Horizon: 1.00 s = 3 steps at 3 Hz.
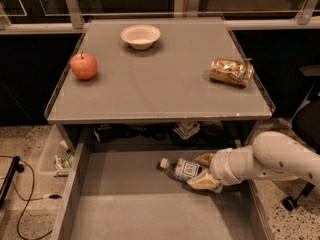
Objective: Place blue plastic bottle into top drawer
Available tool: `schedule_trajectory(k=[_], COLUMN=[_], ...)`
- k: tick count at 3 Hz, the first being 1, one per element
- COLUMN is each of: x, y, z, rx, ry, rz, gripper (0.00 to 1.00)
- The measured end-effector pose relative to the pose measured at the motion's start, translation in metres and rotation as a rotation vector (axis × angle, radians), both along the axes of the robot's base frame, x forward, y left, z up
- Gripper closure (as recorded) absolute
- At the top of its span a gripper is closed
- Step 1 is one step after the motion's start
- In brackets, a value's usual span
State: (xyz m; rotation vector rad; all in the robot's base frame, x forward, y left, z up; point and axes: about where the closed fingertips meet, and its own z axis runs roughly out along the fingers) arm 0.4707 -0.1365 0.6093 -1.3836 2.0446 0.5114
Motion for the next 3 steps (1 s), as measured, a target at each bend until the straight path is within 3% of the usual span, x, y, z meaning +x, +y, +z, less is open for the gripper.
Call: schedule_trajectory(k=[1,2,3], x=[0.0,0.0,0.0], y=[0.0,0.0,0.0], z=[0.0,0.0,0.0], rx=[0.0,0.0,0.0], ry=[0.0,0.0,0.0], rz=[0.0,0.0,0.0], gripper=[0.11,0.0,0.0])
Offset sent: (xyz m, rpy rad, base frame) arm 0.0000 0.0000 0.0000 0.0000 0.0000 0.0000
